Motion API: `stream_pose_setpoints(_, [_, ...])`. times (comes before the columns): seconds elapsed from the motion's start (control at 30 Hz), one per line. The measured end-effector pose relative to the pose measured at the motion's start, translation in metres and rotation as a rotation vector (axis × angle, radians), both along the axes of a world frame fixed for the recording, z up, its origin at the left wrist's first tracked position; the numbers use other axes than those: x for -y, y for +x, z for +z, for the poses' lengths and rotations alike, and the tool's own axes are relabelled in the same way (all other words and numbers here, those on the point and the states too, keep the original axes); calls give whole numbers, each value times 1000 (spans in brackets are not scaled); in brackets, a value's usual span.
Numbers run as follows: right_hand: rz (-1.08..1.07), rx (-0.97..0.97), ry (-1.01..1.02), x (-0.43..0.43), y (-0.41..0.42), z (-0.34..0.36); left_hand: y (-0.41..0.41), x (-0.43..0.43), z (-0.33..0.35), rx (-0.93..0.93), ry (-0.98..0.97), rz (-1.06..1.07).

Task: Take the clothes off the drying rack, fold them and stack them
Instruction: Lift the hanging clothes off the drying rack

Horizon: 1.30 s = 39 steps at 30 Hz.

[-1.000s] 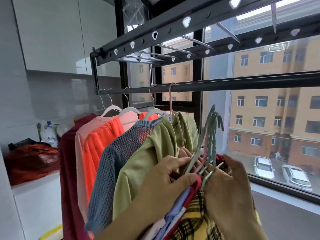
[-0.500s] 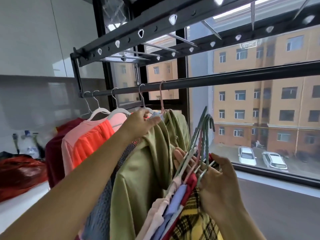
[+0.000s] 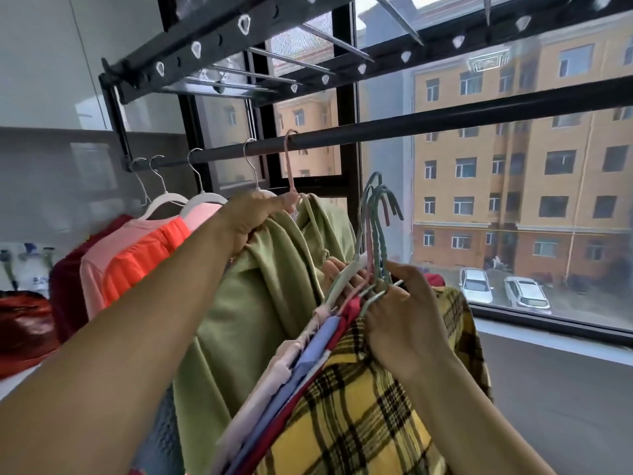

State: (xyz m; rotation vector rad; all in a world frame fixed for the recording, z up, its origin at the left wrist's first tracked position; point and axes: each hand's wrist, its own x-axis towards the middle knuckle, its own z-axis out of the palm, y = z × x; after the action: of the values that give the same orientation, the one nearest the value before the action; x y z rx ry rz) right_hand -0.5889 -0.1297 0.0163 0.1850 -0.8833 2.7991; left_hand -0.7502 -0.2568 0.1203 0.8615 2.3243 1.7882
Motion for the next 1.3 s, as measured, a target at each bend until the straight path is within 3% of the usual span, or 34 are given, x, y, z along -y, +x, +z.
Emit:
stream_pose_setpoints(0.33, [161,-111,13,-6,-2,24,47,37,39,-36,89,-20])
stream_pose_setpoints(0.57, [263,-217,-22,8,-8,26,106,24,-22,-230,-73,-38])
stream_pose_setpoints(0.8, [379,-191,-78,17,-21,1,95,28,-67,-683,-333,58])
stream_pose_setpoints(0.97, [452,-166,-176,17,-31,-11,92,30,-89,-1025,-483,250])
stream_pose_setpoints(1.17, [416,-160,-87,9,-43,-13,53,44,-48,-802,-206,378])
stream_pose_setpoints(1.3, [412,-182,-27,2,-51,-17,-7,48,-20,-672,-487,554])
